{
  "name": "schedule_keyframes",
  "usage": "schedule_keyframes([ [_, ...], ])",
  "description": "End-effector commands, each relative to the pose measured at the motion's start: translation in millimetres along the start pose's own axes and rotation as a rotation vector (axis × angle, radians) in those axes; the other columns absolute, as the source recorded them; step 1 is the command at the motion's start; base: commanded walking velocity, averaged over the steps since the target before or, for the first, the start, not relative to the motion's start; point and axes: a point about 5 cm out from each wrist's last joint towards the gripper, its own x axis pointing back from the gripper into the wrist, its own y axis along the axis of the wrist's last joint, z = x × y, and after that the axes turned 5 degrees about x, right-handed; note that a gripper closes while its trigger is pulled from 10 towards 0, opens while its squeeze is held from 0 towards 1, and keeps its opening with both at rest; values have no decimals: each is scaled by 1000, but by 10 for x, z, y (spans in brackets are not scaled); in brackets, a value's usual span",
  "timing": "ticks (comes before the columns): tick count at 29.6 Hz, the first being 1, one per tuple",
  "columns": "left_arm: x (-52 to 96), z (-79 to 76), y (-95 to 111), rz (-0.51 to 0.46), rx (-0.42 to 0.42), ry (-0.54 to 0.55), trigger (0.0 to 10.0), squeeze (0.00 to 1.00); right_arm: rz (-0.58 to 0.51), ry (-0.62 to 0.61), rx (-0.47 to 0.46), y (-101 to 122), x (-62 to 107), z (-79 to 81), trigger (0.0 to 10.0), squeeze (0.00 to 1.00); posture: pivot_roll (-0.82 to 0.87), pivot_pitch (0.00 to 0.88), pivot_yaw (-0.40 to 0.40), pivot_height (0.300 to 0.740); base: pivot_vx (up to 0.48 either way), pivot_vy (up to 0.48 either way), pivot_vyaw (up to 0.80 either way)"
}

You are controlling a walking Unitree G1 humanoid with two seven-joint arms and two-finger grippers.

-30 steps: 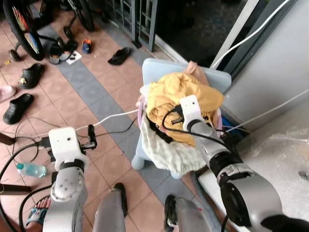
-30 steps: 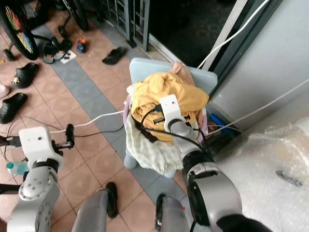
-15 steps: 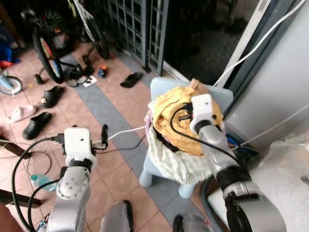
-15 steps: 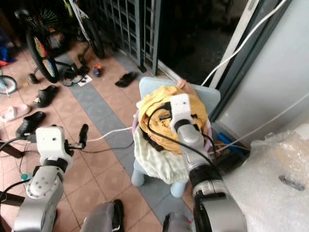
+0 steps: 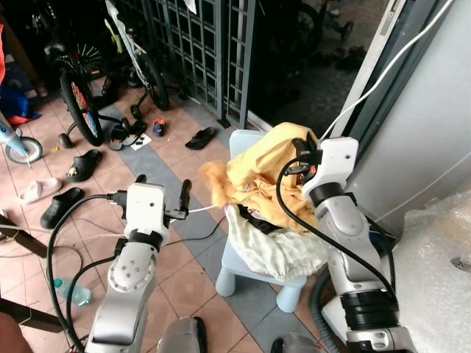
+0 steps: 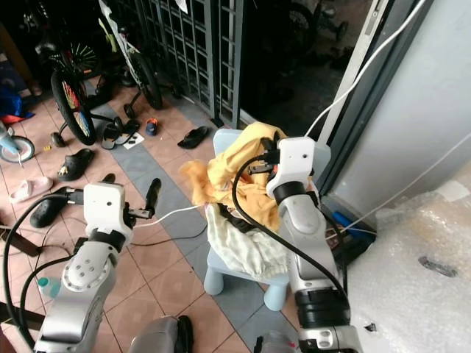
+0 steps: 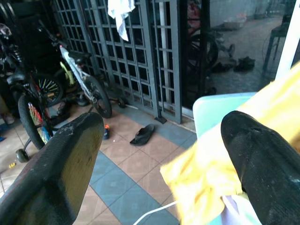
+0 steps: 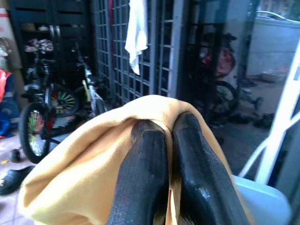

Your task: Clothes washing

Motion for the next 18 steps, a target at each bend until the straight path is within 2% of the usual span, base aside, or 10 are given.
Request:
schedule_keyframes([
  [1, -39, -30, -4, 1, -15, 5, 10000, 0, -5, -17, 23, 78, 50, -45, 0, 0, -43, 0, 49, 740, 0, 0, 0],
  [4, -65, -83, 13, -2, 0, 8, 10000, 0, 7, -30, 34, 97, 145, -66, 0, 0, -52, 0, 57, 740, 0, 0, 0],
  [5, -70, -100, 7, 5, -1, -9, 10000, 0, 17, -45, 33, 91, 176, -73, 2314, 0, -53, 0, 61, 740, 0, 0, 0],
  [6, -72, -107, 3, 9, -4, -20, 10000, 0, 26, -53, 34, 79, 190, -76, 2314, 0, -54, 0, 63, 740, 0, 0, 0],
  [7, -75, -103, -21, 23, -4, -19, 10000, 0, 28, -57, 46, 60, 200, -61, 10000, 0, -58, 0, 69, 740, 0, 0, 0],
  [9, -80, -85, -50, 35, 6, -13, 10000, 0, 50, -61, 32, 35, 194, -32, 10000, 0, -61, 0, 72, 740, 0, 0, 0],
  [11, -81, -83, -63, 39, 8, -11, 10000, 0, 53, -64, 12, 39, 191, -18, 10000, 0, -64, 0, 72, 740, 0, 0, -781],
  [18, -100, -157, -38, 17, -9, -37, 10000, 0, 55, -63, 32, 69, 159, -30, 10000, 0, -67, 0, 60, 740, 0, 0, -782],
])
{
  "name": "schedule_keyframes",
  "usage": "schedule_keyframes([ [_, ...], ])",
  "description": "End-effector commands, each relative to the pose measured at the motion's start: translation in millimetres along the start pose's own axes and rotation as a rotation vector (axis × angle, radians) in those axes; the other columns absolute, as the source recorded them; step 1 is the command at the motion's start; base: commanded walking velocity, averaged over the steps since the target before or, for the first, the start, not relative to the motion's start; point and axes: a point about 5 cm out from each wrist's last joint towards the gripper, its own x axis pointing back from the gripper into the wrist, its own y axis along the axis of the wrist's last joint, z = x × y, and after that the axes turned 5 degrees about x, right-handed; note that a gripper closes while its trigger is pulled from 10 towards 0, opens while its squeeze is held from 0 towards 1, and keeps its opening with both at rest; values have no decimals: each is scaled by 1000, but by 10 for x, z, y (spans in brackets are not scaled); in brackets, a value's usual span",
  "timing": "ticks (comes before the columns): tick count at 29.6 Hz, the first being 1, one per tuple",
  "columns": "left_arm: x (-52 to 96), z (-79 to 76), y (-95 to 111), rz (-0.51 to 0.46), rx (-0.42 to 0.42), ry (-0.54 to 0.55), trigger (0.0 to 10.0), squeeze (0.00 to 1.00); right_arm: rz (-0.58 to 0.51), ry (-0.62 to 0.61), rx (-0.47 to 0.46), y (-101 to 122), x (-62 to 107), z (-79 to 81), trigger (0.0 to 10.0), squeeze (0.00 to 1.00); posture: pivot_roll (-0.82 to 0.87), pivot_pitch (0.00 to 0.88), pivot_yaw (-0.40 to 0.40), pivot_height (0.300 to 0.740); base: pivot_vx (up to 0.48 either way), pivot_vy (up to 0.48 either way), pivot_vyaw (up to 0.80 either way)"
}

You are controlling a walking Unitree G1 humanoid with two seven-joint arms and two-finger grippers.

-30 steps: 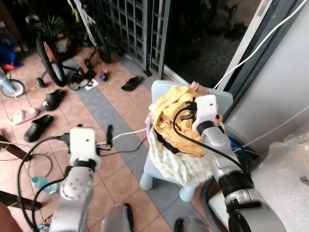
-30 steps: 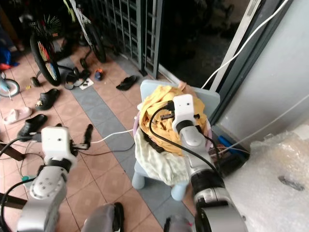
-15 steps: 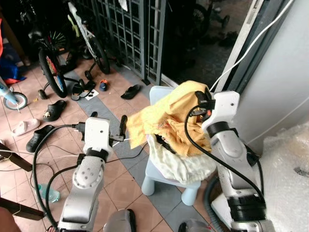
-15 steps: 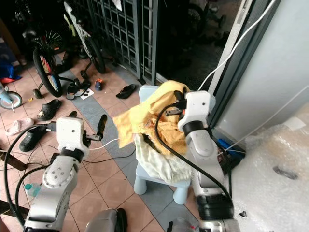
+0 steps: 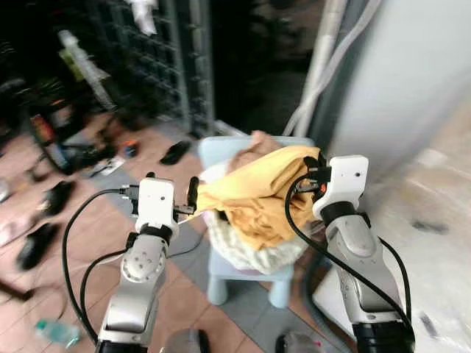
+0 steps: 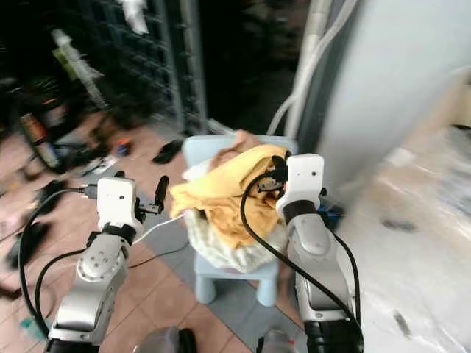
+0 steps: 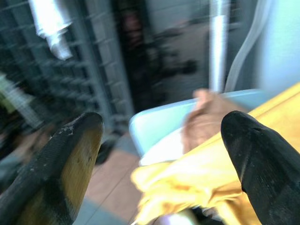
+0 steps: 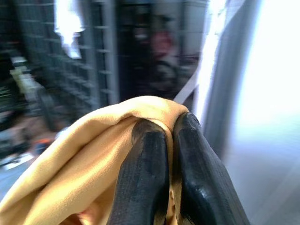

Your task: Clothes washing

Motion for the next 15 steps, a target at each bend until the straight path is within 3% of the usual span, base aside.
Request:
schedule_keyframes([
  [1, -2, -38, 9, -6, -2, -9, 10000, 0, -51, -12, 9, 134, -36, -36, 10000, 0, -67, 0, 60, 740, 0, 0, -775],
  [14, -6, -30, -9, 2, 13, -7, 10000, 0, -48, -11, 23, 139, -43, -27, 10000, 0, -72, 0, 64, 740, 0, -314, -778],
  [15, -11, -32, -10, 3, 13, -7, 10000, 0, -51, -10, 25, 141, -45, -31, 10000, 0, -72, 0, 64, 740, 0, -315, 0],
])
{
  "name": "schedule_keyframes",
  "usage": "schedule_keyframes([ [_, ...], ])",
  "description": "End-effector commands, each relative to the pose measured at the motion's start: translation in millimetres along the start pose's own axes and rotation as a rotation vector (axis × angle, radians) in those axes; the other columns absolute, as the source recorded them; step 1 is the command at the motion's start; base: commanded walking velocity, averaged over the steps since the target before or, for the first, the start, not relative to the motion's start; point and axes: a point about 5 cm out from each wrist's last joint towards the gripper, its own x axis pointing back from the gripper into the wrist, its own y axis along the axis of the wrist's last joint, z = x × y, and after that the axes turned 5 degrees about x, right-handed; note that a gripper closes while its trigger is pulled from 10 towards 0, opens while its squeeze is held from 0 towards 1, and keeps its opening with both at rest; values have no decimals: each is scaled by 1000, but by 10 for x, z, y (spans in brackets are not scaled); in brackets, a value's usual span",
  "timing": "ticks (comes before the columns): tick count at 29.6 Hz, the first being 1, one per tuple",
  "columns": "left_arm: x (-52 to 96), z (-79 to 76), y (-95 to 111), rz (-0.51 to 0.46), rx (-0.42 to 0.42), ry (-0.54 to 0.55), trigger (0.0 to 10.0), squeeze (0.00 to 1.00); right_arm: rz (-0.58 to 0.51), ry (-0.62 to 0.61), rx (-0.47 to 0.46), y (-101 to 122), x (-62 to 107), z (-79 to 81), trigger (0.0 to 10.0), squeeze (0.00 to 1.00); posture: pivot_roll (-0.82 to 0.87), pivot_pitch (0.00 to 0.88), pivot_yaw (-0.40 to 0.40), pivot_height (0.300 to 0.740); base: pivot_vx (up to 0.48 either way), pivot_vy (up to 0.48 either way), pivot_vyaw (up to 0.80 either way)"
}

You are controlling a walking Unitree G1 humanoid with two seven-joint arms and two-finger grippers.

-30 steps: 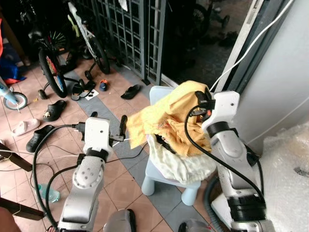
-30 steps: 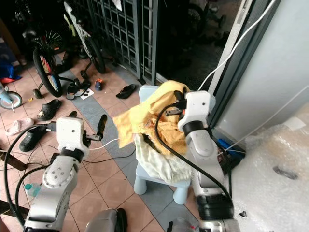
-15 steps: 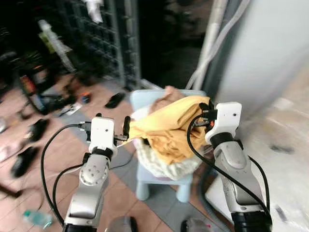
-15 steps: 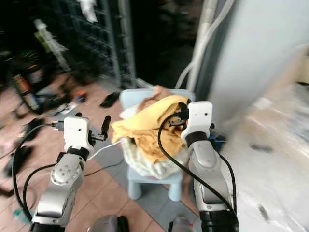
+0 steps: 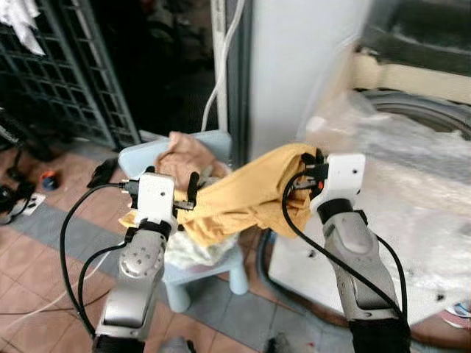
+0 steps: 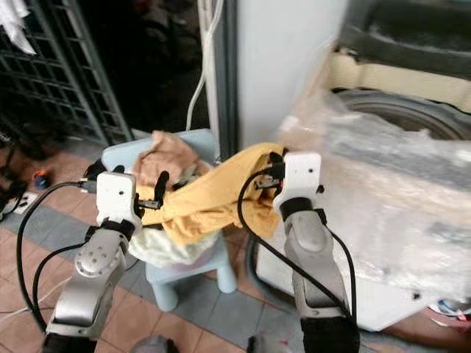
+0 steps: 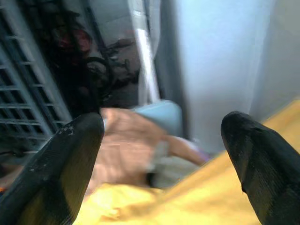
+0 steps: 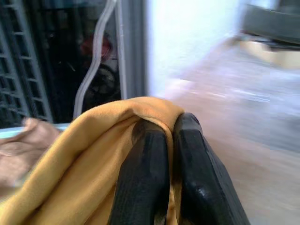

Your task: Clothes washing

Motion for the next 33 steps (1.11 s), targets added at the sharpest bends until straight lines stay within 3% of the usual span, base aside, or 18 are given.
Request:
schedule_keyframes([
  [1, -12, -24, 16, -4, -11, -14, 10000, 0, -36, -18, 5, 81, -9, -40, 10000, 0, -72, 0, 64, 740, 0, -315, 0],
  [11, -24, -21, 13, -4, -6, -9, 10000, 0, -33, 1, 3, 65, -6, 8, 10000, 0, -69, 0, 64, 740, 0, -315, 0],
  [18, -22, 119, -37, 20, 72, 102, 10000, 0, -27, 23, 15, 53, -20, 14, 10000, 0, -68, 0, 57, 740, 0, 0, 0],
  [23, -23, 151, -46, 26, 90, 118, 10000, 0, -44, 55, 35, 90, -58, 55, 10000, 0, -66, 0, 57, 740, 0, 0, 0],
  [29, -23, 127, -37, 17, 108, 96, 10000, 0, -153, 210, 147, 272, -210, 136, 10000, 0, -66, 0, 51, 740, 0, 0, 0],
  [31, -30, 120, -43, 19, 111, 96, 10000, 0, -226, 280, 238, 404, -294, 166, 10000, 0, -65, 0, 44, 740, 0, 0, 0],
  [33, -34, 117, -43, 19, 113, 96, 10000, 0, -244, 289, 224, 476, -363, 159, 10000, 0, -62, 0, 39, 740, 0, 0, 0],
])
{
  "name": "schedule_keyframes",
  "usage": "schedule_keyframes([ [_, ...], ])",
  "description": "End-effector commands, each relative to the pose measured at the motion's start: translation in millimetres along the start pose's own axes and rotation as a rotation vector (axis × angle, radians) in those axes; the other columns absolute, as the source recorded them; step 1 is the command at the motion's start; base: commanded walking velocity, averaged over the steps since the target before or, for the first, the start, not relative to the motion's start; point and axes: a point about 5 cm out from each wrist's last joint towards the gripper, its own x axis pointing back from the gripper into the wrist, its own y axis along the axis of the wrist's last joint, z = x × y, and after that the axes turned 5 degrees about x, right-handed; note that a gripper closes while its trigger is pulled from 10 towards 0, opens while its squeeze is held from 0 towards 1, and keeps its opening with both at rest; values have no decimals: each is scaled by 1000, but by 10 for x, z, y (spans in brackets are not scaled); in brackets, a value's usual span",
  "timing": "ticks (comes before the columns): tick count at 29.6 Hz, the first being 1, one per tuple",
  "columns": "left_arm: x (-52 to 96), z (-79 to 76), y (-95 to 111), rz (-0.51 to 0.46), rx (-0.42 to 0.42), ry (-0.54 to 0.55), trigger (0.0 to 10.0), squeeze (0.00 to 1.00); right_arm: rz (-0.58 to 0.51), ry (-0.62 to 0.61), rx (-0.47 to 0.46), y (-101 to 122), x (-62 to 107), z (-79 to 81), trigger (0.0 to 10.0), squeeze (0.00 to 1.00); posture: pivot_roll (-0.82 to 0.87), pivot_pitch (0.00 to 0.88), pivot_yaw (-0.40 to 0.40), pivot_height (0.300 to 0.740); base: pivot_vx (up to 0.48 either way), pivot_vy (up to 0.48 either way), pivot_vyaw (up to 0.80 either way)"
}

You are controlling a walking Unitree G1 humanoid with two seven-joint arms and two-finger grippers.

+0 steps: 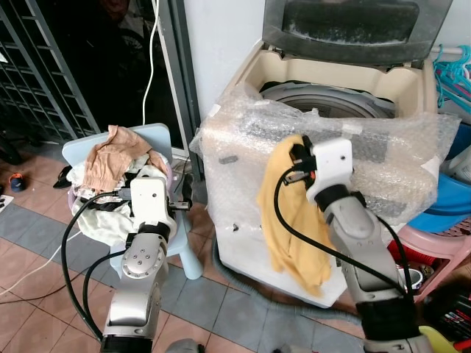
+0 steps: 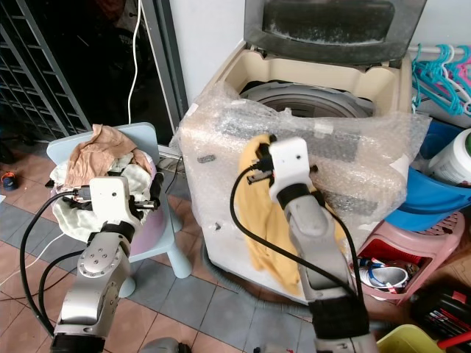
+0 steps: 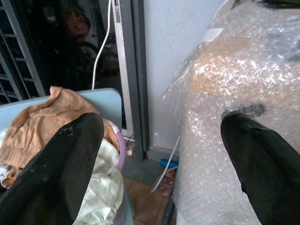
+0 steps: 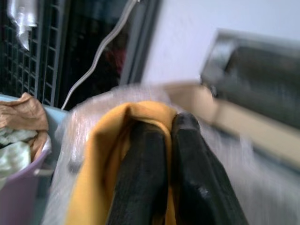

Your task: Clothes washing

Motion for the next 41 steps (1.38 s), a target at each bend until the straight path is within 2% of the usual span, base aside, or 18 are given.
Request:
schedule_keyframes([
  [1, -15, 0, 7, -1, -1, -7, 10000, 0, -78, 24, -10, 166, -127, -25, 10000, 0, -60, 0, 40, 740, 0, 0, 0],
  [3, -15, 0, 13, -2, 1, -7, 10000, 0, -100, 38, -7, 221, -185, -37, 10000, 0, -62, 0, 45, 740, 0, 0, 0],
  [5, -21, 2, 15, -2, 4, -9, 10000, 0, -167, 59, 47, 400, -387, -75, 10000, 0, -66, 0, 53, 740, 261, 0, 0],
  [12, -59, -37, 28, -7, 10, -24, 10000, 0, -227, 36, 73, 682, -763, -200, 10000, 0, -66, 0, 54, 740, 276, 0, 0],
  [14, -64, -59, 33, -11, 13, -29, 10000, 0, -214, -62, 55, 856, -967, -432, 10000, 0, -61, 0, 53, 740, 296, 0, 0],
  [16, -63, -70, 36, -13, 14, -31, 10000, 0, -213, -135, 49, 959, -1041, -604, 10000, 0, -58, 0, 51, 740, 306, 0, 0],
  [17, -60, -66, 37, -13, 15, -29, 10000, 0, -218, -222, 42, 1058, -1068, -793, 10000, 0, -56, 0, 49, 740, 311, 0, 0],
  [18, -55, -61, 36, -13, 16, -27, 10000, 0, -240, -355, 19, 1205, -1067, -1067, 10000, 0, -53, 0, 42, 740, 311, 0, 0],
  [19, -55, -61, 36, -13, 16, -27, 10000, 0, -240, -355, 19, 1205, -1067, -1067, 10000, 0, -53, 0, 42, 740, 311, 0, 0],
  [21, -48, -44, 31, -13, 19, -19, 10000, 0, -287, -529, 18, 1389, -993, -1413, 10000, 0, -52, 0, 39, 740, 311, 0, 0],
  [22, -48, -44, 31, -13, 19, -19, 10000, 0, -287, -529, 18, 1389, -993, -1413, 10000, 0, -52, 0, 39, 740, 311, 0, 0],
  [23, -45, -38, 28, -13, 21, -14, 10000, 0, -309, -564, 21, 1438, -969, -1507, 10000, 0, -53, 0, 36, 740, 307, 0, 0],
  [26, -40, -42, 20, -10, 19, -13, 10000, 0, -260, -528, 16, 1287, -994, -1443, 10000, 0, -54, 0, 34, 740, 305, 0, 0],
  [27, -39, -54, 24, -10, 21, -16, 10000, 0, -164, -455, 12, 958, -1016, -1249, 10000, 0, -50, 0, 34, 740, 292, 0, 0],
  [31, -35, -53, 28, -11, 21, -19, 10000, 0, -9, -365, -27, 464, -961, -958, 10000, 0, -48, 0, 39, 740, 291, 0, 0],
  [32, -30, -49, 29, -9, 18, -22, 10000, 0, 66, -314, -50, 250, -909, -822, 10000, 0, -50, 0, 45, 740, 304, 0, 0],
  [36, -28, -35, 22, -2, 16, -27, 10000, 0, 246, -237, -94, -243, -687, -566, 10000, 0, -58, 0, 51, 740, 310, 0, 0],
  [41, -41, -44, 25, -2, 9, -36, 10000, 0, 290, -212, -106, -457, -458, -500, 10000, 0, -64, 0, 55, 740, 319, 0, 0],
])
